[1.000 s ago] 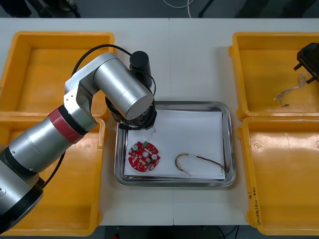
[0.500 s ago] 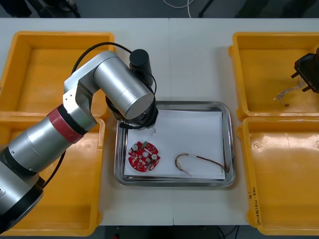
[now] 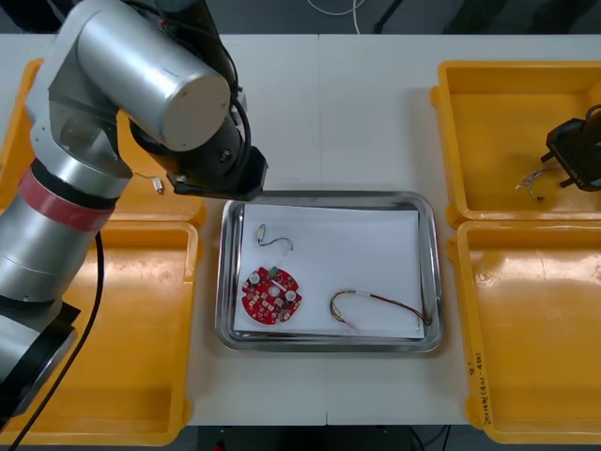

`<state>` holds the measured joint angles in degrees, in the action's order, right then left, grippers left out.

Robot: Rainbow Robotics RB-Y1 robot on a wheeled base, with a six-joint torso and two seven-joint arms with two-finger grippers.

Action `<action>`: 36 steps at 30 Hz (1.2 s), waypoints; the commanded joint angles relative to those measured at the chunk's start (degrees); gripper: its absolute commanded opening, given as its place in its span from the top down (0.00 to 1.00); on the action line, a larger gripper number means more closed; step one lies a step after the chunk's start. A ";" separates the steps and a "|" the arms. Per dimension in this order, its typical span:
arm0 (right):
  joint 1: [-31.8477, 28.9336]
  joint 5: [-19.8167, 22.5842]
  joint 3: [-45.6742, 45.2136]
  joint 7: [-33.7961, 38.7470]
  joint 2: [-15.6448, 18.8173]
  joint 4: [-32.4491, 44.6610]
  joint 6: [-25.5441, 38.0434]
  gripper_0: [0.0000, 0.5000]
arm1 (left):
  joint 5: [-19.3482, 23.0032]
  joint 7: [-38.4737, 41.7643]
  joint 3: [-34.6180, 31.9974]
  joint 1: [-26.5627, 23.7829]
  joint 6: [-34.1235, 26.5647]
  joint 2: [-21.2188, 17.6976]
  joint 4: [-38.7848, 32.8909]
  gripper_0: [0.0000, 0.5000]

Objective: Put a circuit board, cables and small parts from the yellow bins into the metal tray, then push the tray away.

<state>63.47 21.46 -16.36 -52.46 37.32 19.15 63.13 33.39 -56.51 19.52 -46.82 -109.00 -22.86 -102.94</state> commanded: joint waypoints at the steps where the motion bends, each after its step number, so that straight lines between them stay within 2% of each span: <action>1: -0.89 0.34 -0.52 2.80 -0.93 0.97 -1.78 0.00 | 0.71 -2.03 -5.90 -3.10 -1.00 -2.98 -2.70 0.00; 7: -1.50 0.34 -0.43 2.80 -1.55 0.97 -2.40 0.00 | -1.49 -4.84 -10.03 -2.75 -1.00 -4.65 -2.09 0.00; 15: -2.65 0.86 -0.25 2.54 -1.99 0.97 -3.10 0.01 | -3.77 -6.42 -14.51 -2.75 -1.00 -6.15 4.06 0.00; 17: -3.00 1.30 -0.25 2.54 -1.99 0.97 -3.54 0.20 | -4.47 -6.86 -14.95 -2.75 -0.95 -6.41 5.38 0.00; 18: -3.35 2.01 -0.25 2.36 -1.99 0.97 -3.89 0.48 | -5.27 -7.22 -15.21 -2.75 0.37 -6.50 6.61 0.00; 19: -3.53 2.53 -0.17 2.36 -1.99 0.97 -4.25 0.68 | -5.79 -7.48 -15.39 -2.75 1.25 -6.67 7.40 0.00; 22: -4.05 3.32 -0.08 2.19 -2.08 0.97 -4.69 0.94 | -6.76 -8.36 -16.01 -2.75 4.15 -6.94 10.04 0.00; 23: -4.05 3.32 -0.08 2.10 -1.99 0.97 -4.77 0.99 | -6.76 -8.53 -16.27 -2.75 4.85 -6.94 10.74 0.00; 32: -4.14 3.06 0.01 1.75 -1.90 1.41 -4.86 1.00 | -6.67 -10.03 -16.97 -2.75 12.50 -7.03 17.60 0.00; 36: -4.14 2.27 0.27 1.75 -1.55 5.19 -1.43 1.00 | -6.76 -10.47 -16.97 -2.75 13.56 -7.03 19.71 0.00</action>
<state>61.43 24.19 -16.36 -51.33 36.72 20.99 59.28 27.25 -62.04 4.00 -47.01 -96.65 -27.71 -83.90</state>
